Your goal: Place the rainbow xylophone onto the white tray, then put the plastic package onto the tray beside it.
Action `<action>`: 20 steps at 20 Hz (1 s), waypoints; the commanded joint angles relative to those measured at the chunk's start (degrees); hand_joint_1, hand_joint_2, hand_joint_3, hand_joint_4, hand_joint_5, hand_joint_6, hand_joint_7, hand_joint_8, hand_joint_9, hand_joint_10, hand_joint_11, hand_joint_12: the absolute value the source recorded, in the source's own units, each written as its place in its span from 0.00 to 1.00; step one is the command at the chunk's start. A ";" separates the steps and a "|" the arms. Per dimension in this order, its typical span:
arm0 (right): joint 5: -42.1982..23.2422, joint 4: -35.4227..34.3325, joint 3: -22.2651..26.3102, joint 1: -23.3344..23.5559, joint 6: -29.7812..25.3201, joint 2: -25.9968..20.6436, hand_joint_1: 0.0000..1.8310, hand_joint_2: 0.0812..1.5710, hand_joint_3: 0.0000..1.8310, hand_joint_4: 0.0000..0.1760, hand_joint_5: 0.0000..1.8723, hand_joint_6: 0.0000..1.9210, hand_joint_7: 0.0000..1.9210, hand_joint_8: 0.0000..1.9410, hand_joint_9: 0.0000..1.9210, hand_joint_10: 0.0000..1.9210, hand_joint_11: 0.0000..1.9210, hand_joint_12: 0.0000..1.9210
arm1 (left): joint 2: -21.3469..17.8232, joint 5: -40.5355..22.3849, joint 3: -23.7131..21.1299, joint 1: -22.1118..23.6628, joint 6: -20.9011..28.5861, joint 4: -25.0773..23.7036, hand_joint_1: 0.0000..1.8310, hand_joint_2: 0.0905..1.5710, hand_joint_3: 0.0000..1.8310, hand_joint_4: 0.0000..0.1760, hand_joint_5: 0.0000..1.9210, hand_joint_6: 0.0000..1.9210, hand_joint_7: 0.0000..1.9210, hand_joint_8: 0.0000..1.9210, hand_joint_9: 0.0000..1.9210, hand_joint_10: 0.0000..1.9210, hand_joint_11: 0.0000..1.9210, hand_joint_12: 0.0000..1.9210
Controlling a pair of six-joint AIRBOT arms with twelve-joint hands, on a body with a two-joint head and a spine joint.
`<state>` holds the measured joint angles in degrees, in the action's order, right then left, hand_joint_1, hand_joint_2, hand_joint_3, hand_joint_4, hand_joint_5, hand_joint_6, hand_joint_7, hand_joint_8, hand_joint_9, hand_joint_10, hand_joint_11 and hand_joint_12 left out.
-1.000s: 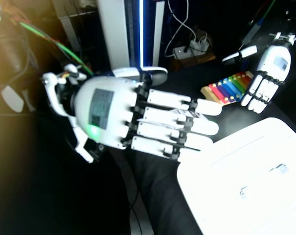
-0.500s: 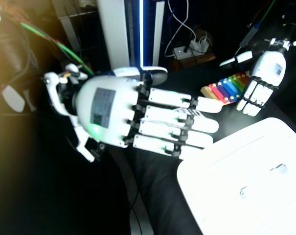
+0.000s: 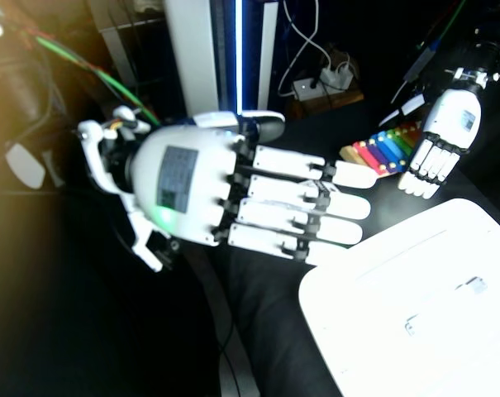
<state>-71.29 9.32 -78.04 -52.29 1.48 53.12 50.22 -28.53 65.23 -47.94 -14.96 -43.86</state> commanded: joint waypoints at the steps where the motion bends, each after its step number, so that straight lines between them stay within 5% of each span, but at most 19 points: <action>1: -6.49 -2.92 0.01 0.78 -0.51 -0.10 0.39 0.52 0.00 0.02 0.09 0.00 0.08 0.00 0.04 0.00 0.00 0.00 | 0.57 -2.72 0.12 0.44 0.08 0.60 0.66 0.60 0.00 0.00 0.14 0.00 0.19 0.00 0.20 0.01 0.16 0.09; 7: -6.54 -2.93 0.02 0.78 -0.51 -0.10 0.38 0.52 0.00 0.09 0.09 0.00 0.08 0.00 0.03 0.00 0.00 0.00 | 0.65 -3.81 0.09 0.43 0.10 1.10 0.65 0.69 0.00 0.02 0.28 0.01 0.32 0.01 0.36 0.01 0.20 0.34; 10: -6.56 -2.93 0.01 0.78 -0.51 -0.10 0.40 0.54 0.01 0.10 0.09 0.00 0.09 0.00 0.03 0.00 0.00 0.00 | 0.61 -4.33 0.13 0.42 0.10 1.59 0.62 0.70 0.00 0.27 0.28 0.02 0.33 0.02 0.37 0.02 0.17 0.47; 11: -6.56 -2.94 0.00 0.78 -0.51 -0.10 0.40 0.54 0.01 0.12 0.09 0.00 0.08 0.00 0.04 0.00 0.00 0.00 | 0.55 -4.62 0.13 0.42 0.10 1.80 0.61 0.69 0.00 0.31 0.27 0.08 0.34 0.04 0.37 0.07 0.18 0.50; 13: -6.57 -2.94 0.00 0.78 -0.50 -0.10 0.40 0.54 0.01 0.09 0.09 0.00 0.08 0.00 0.05 0.01 0.00 0.00 | 0.49 -4.99 0.22 0.42 0.10 2.18 0.58 0.71 0.00 0.38 0.16 0.37 0.30 0.13 0.28 0.28 0.18 0.52; 15: -6.57 -2.94 -0.01 0.78 -0.48 -0.10 0.39 0.55 0.01 0.03 0.09 0.00 0.09 0.00 0.05 0.01 0.00 0.00 | 0.49 -5.20 0.53 0.42 0.10 2.68 0.58 0.69 0.00 0.38 0.11 0.51 0.22 0.34 0.23 0.42 0.16 0.54; 17: -6.58 -2.94 -0.03 0.78 -0.48 -0.10 0.39 0.56 0.01 0.06 0.09 0.00 0.09 0.00 0.05 0.01 0.00 0.00 | 0.44 -5.32 0.81 0.42 0.10 3.15 0.58 0.69 0.00 0.37 0.09 0.55 0.17 0.47 0.21 0.49 0.16 0.58; 20: -6.59 -2.94 -0.05 0.78 -0.46 -0.10 0.40 0.57 0.01 0.00 0.09 0.00 0.09 0.00 0.05 0.01 0.00 0.00 | 0.35 -5.77 1.28 0.44 0.09 4.12 0.58 0.69 0.00 0.32 0.11 0.55 0.15 0.52 0.20 0.55 0.17 0.64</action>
<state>-71.35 9.32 -78.04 -52.29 1.48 53.12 50.50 -31.07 66.41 -47.86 -15.16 -41.54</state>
